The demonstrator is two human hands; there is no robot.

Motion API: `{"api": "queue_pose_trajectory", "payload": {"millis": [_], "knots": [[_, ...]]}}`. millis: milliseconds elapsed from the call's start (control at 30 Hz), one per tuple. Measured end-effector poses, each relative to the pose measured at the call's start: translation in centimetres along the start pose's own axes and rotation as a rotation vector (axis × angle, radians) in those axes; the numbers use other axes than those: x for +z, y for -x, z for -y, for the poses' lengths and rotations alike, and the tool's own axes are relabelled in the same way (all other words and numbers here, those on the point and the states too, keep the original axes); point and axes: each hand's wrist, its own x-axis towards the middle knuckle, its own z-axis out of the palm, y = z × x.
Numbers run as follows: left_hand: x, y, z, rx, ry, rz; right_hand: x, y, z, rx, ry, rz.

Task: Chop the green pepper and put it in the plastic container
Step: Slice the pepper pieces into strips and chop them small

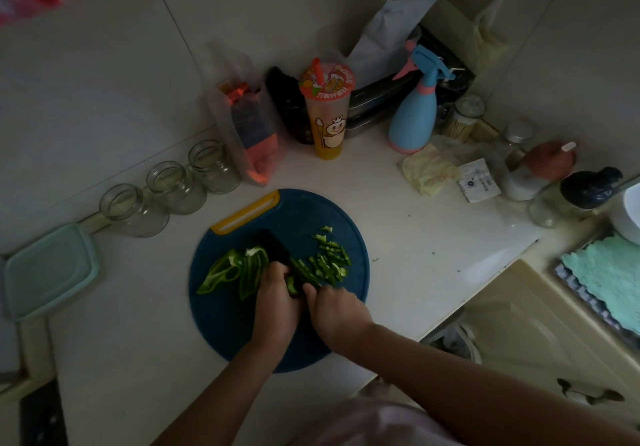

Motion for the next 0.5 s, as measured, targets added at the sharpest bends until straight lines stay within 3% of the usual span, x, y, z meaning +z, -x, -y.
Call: {"api": "queue_pose_trajectory", "payload": {"millis": [167, 300, 400, 500], "knots": [[-0.5, -0.4, 0.2, 0.053, 0.018, 0.064, -0.6, -1.3, 0.5, -0.029, -0.121, 0.015], [-1.0, -0.5, 1.1, 0.058, 0.046, 0.118, -2.1, -1.0, -0.8, -0.015, -0.365, 0.005], [-0.9, -0.1, 1.4, 0.047, 0.097, 0.064, -2.5, -0.3, -1.6, 0.121, -0.538, 0.036], [-0.6, 0.2, 1.5, 0.051, 0.107, 0.013, -2.8, 0.3, -1.8, 0.075, -0.528, 0.052]]}}
